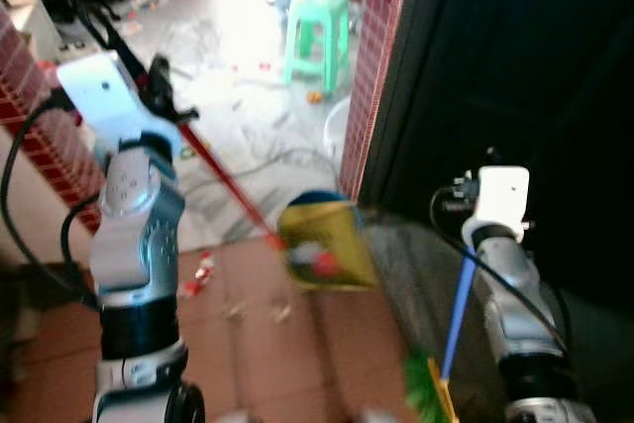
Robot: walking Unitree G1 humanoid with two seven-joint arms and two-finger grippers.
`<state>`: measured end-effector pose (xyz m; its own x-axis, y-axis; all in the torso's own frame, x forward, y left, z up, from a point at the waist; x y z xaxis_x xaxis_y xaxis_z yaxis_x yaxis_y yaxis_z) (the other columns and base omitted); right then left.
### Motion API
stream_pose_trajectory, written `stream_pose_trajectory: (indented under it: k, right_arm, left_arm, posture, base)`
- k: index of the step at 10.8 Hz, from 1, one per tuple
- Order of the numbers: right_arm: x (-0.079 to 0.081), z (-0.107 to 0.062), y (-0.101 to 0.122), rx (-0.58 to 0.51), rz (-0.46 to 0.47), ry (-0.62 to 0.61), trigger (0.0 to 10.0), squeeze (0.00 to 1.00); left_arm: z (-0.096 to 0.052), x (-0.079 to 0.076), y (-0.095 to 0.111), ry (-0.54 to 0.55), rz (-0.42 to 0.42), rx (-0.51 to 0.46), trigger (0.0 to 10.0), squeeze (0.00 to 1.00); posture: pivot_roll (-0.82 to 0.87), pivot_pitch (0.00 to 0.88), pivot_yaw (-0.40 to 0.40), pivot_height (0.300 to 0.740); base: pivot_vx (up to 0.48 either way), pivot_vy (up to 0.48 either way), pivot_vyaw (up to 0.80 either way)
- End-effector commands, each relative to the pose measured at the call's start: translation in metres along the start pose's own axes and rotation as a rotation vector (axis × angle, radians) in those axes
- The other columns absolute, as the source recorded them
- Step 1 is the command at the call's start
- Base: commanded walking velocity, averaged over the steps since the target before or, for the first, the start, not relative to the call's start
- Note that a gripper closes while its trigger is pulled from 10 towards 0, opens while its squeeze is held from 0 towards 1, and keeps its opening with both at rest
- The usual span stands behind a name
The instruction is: Sweep floor
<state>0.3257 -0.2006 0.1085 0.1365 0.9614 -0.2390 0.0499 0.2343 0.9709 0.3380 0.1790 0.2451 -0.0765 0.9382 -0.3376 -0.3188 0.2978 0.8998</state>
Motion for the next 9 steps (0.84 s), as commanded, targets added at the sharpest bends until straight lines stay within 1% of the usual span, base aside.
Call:
stream_pose_trajectory:
  k: [1, 3, 6, 8, 9]
  right_arm:
    - [0.007, 0.004, 0.015, -0.056, 0.012, 0.012, 10.0, 0.0]
    - [0.006, 0.005, 0.015, -0.058, 0.014, 0.013, 10.0, 0.0]
    - [0.009, 0.005, 0.015, -0.058, 0.01, 0.026, 10.0, 0.0]
    - [0.009, 0.005, 0.015, -0.058, 0.007, 0.029, 10.0, 0.0]
    - [0.009, 0.004, 0.013, -0.055, 0.005, 0.031, 10.0, 0.0]
  left_arm:
    - [0.003, -0.001, 0.02, -0.01, 0.009, -0.096, 10.0, 0.0]
    - [0.009, -0.005, 0.025, -0.021, 0.033, -0.129, 10.0, 0.0]
    - [0.014, -0.006, 0.024, -0.013, 0.058, -0.15, 10.0, 0.0]
    - [0.018, -0.009, 0.03, -0.012, 0.095, -0.19, 10.0, 0.0]
    - [0.02, -0.01, 0.036, -0.018, 0.136, -0.225, 10.0, 0.0]
  posture:
    - [-0.06, 0.0, -0.014, 0.74]
    - [-0.06, 0.0, -0.013, 0.74]
    - [-0.06, 0.0, -0.019, 0.74]
    - [-0.07, 0.0, -0.023, 0.74]
    - [-0.07, 0.0, -0.025, 0.74]
  base:
    - [0.469, 0.0, 0.0]
    - [0.469, 0.0, 0.0]
    - [0.469, 0.0, 0.0]
    - [0.459, 0.0, 0.0]
    - [0.405, 0.0, 0.0]
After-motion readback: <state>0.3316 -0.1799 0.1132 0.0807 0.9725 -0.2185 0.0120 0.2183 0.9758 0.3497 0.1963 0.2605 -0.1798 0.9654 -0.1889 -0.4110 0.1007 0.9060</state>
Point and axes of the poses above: a point about 5 cm out from each wrist's last joint towards the gripper, its own z axis pointing out of the wrist towards the gripper, its own y axis along the axis of the wrist's last joint, x = y × z, the point moved 2 cm from there along z, pointing out of the wrist towards the gripper, and after that the axes turned 4 degrees about -z, right-handed, at the moved point
